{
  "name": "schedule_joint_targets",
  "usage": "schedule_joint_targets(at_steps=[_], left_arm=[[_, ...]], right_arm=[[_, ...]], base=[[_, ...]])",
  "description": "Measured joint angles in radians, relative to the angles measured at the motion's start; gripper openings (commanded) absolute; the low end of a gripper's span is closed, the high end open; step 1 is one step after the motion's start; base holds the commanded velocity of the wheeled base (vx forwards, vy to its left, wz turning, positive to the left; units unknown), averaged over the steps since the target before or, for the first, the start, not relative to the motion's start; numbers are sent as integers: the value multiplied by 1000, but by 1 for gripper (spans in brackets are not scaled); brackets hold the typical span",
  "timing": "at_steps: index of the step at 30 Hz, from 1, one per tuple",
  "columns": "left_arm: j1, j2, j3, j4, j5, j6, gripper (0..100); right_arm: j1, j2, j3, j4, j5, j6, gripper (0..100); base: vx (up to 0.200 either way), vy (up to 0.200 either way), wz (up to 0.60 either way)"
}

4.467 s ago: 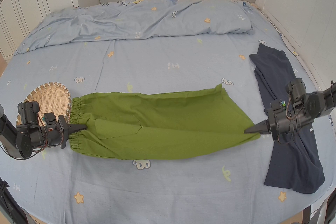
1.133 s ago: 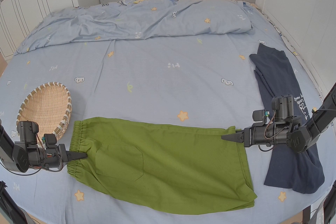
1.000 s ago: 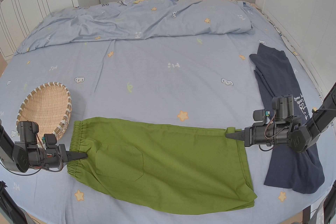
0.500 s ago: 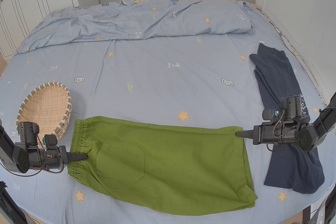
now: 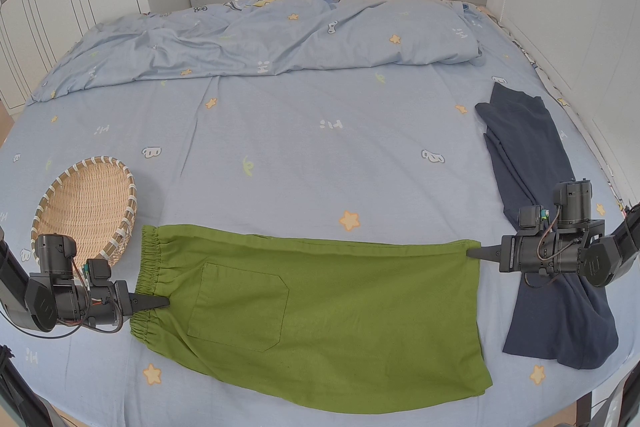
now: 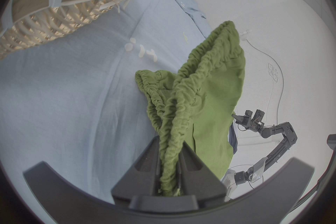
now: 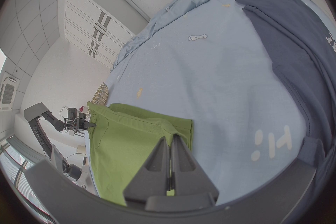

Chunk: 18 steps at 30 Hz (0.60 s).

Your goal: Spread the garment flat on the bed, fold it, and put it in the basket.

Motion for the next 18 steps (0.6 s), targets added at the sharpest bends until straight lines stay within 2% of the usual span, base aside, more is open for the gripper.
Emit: schedule_joint_targets(at_steps=[5, 6, 18], left_arm=[[-5, 0, 1, 0, 1, 0, 0], [-6, 0, 1, -1, 2, 0, 0], [-13, -5, -1, 15, 24, -1, 0]], right_arm=[[6, 13, -19, -4, 0, 0, 0], [9, 19, -26, -4, -1, 0, 100], [11, 49, -51, -7, -1, 3, 100]], base=[[0, 0, 0], [0, 0, 0], [0, 0, 0]])
